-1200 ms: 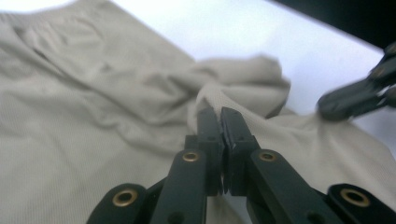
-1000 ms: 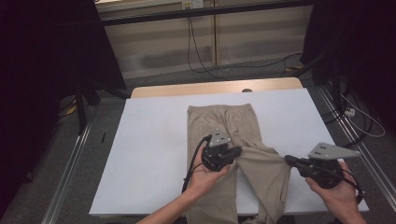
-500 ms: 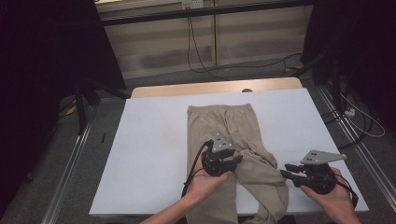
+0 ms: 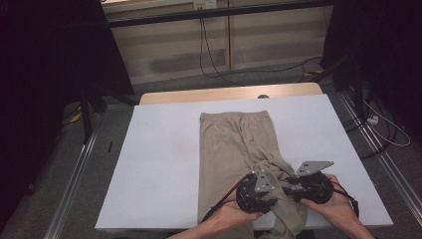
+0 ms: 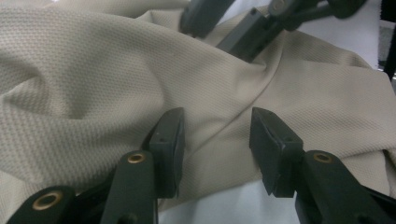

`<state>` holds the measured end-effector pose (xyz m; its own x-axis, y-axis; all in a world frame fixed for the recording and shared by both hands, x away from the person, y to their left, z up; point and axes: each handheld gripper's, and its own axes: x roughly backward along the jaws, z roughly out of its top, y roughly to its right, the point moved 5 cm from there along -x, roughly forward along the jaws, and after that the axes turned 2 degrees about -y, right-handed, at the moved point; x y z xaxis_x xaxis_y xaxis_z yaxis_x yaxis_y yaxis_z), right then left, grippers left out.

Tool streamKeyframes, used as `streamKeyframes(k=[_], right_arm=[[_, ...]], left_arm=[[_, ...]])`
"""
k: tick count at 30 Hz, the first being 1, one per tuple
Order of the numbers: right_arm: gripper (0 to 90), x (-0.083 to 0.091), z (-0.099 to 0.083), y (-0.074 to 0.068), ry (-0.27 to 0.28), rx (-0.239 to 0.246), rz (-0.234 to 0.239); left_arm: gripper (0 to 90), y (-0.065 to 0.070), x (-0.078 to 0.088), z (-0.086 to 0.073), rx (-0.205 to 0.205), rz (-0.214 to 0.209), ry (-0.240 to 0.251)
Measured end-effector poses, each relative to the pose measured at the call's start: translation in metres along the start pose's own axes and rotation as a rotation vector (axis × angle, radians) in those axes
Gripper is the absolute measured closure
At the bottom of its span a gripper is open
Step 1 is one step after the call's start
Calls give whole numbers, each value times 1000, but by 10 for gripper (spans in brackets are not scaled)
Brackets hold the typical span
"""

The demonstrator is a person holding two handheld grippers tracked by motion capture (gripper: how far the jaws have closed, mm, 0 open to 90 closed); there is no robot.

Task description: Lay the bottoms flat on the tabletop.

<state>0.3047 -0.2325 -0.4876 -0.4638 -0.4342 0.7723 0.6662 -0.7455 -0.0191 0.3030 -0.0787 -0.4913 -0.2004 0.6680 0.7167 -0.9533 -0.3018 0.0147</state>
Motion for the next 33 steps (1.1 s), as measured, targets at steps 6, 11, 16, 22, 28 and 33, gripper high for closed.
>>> streamKeyframes(k=[6,11,16,22,28,33], right_arm=[[862,5,-5,-9,-19,-22,30],[874,20,-17,-29,-58,23,99],[873,31,-27,-50,-93,82,135],[871,36,-31,-66,-136,103,186],[772,44,-33,-75,-121,97,219],[672,45,-19,-50,12,-15,156]], left_arm=[[899,8,6,-4,3,-37,-10],[900,25,18,-16,22,-139,-25],[900,44,26,-23,22,-210,-42],[899,66,38,-31,22,-287,-66],[863,73,50,-36,4,-295,-67],[727,50,66,-33,57,-252,4]])
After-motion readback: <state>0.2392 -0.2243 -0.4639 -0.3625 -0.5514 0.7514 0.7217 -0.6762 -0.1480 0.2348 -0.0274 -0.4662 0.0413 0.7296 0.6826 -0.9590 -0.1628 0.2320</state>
